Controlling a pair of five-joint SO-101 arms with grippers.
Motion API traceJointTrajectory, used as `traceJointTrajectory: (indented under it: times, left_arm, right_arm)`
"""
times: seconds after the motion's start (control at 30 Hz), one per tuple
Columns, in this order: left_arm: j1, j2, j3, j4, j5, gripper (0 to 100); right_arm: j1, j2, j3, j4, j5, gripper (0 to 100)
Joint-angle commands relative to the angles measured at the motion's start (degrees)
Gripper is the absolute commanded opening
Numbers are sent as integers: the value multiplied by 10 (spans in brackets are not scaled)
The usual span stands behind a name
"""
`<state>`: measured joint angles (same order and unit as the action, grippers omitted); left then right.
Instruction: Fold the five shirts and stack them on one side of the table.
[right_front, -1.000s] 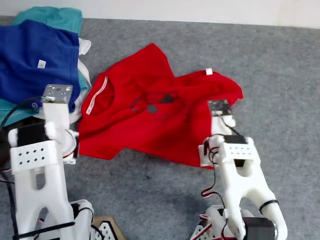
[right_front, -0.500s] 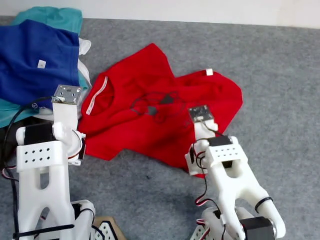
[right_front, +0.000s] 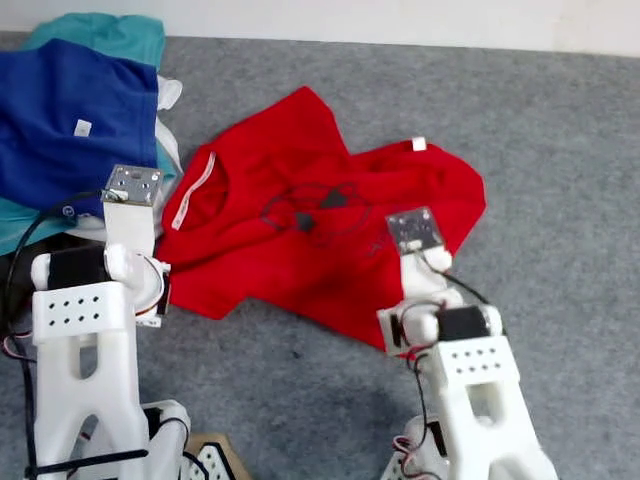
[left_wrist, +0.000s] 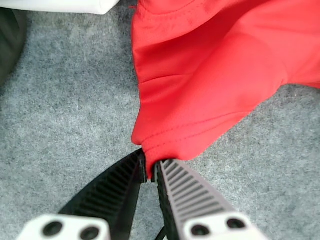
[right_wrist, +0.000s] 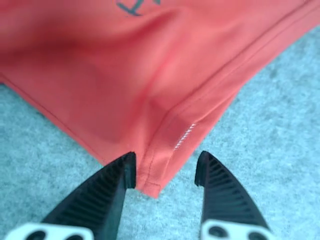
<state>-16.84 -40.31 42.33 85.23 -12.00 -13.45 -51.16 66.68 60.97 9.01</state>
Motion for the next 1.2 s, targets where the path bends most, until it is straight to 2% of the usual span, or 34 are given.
traceJointTrajectory:
  times: [0.0,0.23,0.33,0.43,0.53,0.7,0.87,1.0,1.17]
  left_arm:
    - [11,-11,-2,-7,-3,6]
    - [12,-10,-3,-19,-3,6]
    - [12,-10,-3,-23,-3,6]
    - [12,-10,-3,-23,-3,6]
    - [12,-10,-2,-23,-3,6]
    - [12,-10,-2,-34,-2,6]
    - [9,-10,-15,-62,5,6]
    - [9,-10,-58,-69,97,6]
    - [9,-14,-153,-63,145,6]
  right_arm:
    - [-27,4,6,-15,7,195]
    - [-35,192,-48,-22,4,195]
    - [-35,248,-50,-57,4,193]
    - [-34,269,-53,-67,4,123]
    - [-30,256,-53,-65,4,0]
    - [-15,167,-53,-22,13,5]
    - [25,35,-92,92,81,5]
    - [31,-22,-154,194,102,5]
    - [32,-22,-230,259,101,5]
